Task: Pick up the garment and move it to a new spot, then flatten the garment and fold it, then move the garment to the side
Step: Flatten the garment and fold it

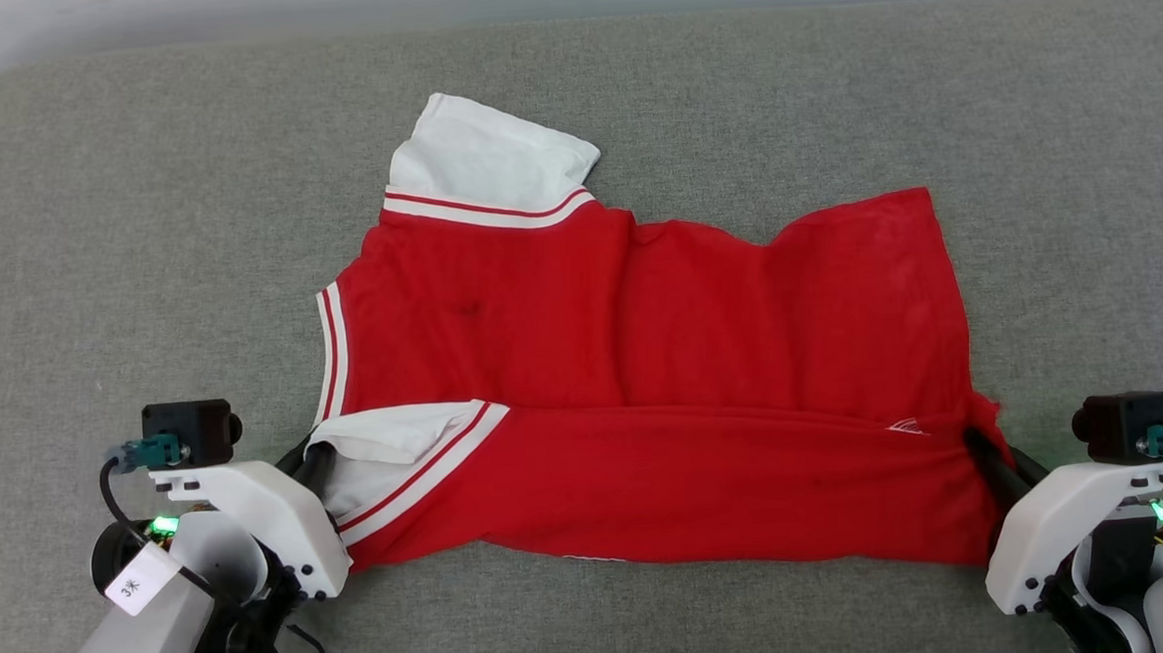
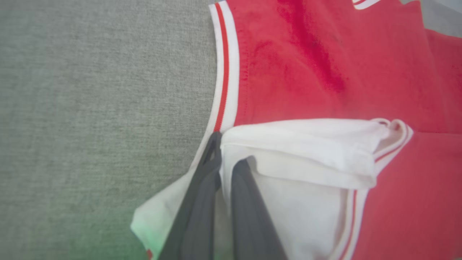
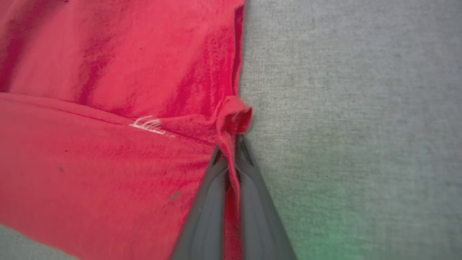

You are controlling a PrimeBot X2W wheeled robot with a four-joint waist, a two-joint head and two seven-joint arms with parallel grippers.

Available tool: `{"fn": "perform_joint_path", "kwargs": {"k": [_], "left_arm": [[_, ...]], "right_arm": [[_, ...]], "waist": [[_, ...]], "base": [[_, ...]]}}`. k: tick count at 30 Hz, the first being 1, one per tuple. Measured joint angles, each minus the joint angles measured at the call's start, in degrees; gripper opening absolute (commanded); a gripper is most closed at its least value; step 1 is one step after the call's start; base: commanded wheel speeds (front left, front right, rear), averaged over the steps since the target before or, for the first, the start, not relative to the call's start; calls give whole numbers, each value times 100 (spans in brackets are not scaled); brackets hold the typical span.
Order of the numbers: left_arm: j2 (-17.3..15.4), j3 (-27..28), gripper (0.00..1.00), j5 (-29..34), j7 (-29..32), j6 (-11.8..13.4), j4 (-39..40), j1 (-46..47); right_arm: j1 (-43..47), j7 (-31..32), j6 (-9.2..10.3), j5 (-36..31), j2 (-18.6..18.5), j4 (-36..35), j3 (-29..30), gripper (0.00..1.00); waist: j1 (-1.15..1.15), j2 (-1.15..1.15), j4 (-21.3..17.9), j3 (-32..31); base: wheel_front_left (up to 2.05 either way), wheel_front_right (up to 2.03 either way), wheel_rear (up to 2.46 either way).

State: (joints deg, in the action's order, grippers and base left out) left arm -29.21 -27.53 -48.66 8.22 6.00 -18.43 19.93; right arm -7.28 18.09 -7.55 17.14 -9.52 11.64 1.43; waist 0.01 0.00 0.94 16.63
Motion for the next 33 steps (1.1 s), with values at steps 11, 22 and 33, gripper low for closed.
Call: {"fn": "perform_joint_path", "kwargs": {"k": [11,22,33], "left_arm": [[46,-94,100,-29,-24,-238,-390,221],[-189,300,100,83,-691,235,-65,-37],[-1152,299,100,-592,1118,226,1209,-544]], "right_arm": [[-193,-887,3,123,-69,265,-290,100],[66,-2217,3,-132,15,-409,143,100],[756,-2003,4,-467,531,-1335,455,100]], "waist": [[-1,0,-33,-152],[-1,0,-30,-732],[-1,0,-113,-919]], "base": [[0,0,0],[0,0,0],[0,0,0]]}}
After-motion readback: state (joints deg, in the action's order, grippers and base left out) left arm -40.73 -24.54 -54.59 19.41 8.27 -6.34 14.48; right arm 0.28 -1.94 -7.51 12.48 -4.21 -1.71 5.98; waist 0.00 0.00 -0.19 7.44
